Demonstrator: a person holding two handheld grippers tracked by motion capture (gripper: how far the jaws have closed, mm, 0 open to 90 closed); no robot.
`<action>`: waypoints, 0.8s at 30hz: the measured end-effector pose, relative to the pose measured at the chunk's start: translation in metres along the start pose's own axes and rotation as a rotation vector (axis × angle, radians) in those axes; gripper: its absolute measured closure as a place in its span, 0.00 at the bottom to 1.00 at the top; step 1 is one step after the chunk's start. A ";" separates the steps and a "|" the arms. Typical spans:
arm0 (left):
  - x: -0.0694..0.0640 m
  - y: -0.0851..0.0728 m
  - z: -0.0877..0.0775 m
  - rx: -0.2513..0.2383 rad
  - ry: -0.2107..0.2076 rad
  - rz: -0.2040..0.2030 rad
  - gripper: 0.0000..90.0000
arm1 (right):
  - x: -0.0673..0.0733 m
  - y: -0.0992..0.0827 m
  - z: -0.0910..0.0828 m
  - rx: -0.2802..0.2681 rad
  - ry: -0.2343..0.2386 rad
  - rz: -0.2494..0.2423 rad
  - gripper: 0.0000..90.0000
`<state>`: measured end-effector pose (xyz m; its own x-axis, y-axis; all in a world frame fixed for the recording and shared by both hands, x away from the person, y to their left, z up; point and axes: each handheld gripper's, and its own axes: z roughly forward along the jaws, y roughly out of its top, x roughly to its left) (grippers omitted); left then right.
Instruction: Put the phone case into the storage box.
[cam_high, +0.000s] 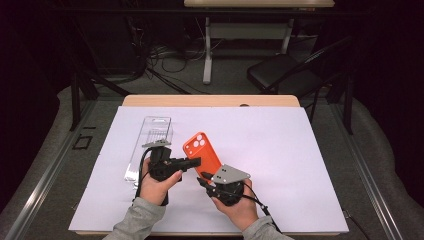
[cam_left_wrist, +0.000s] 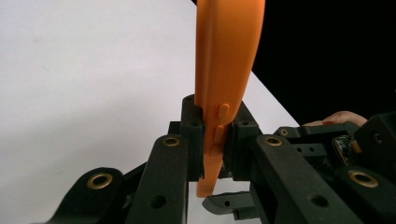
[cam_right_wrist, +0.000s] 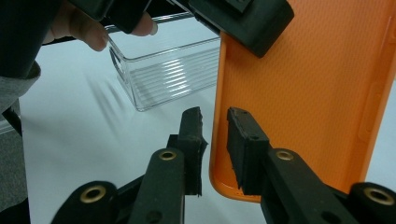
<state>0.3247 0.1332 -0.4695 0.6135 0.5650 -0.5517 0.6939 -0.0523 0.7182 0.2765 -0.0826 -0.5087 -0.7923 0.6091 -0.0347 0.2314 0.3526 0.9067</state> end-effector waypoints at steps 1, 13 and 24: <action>0.000 0.000 0.000 0.000 -0.002 0.000 0.89 | 0.000 0.000 0.000 0.000 -0.001 -0.002 0.83; 0.002 0.000 -0.001 -0.002 0.002 -0.007 0.89 | -0.002 0.000 0.000 -0.004 -0.009 -0.001 0.76; 0.007 0.003 -0.006 -0.007 0.009 -0.011 0.89 | -0.007 0.003 -0.004 -0.020 -0.004 0.009 0.68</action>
<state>0.3287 0.1421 -0.4688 0.6027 0.5728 -0.5556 0.6977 -0.0403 0.7153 0.2808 -0.0889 -0.5039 -0.7880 0.6151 -0.0283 0.2268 0.3326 0.9154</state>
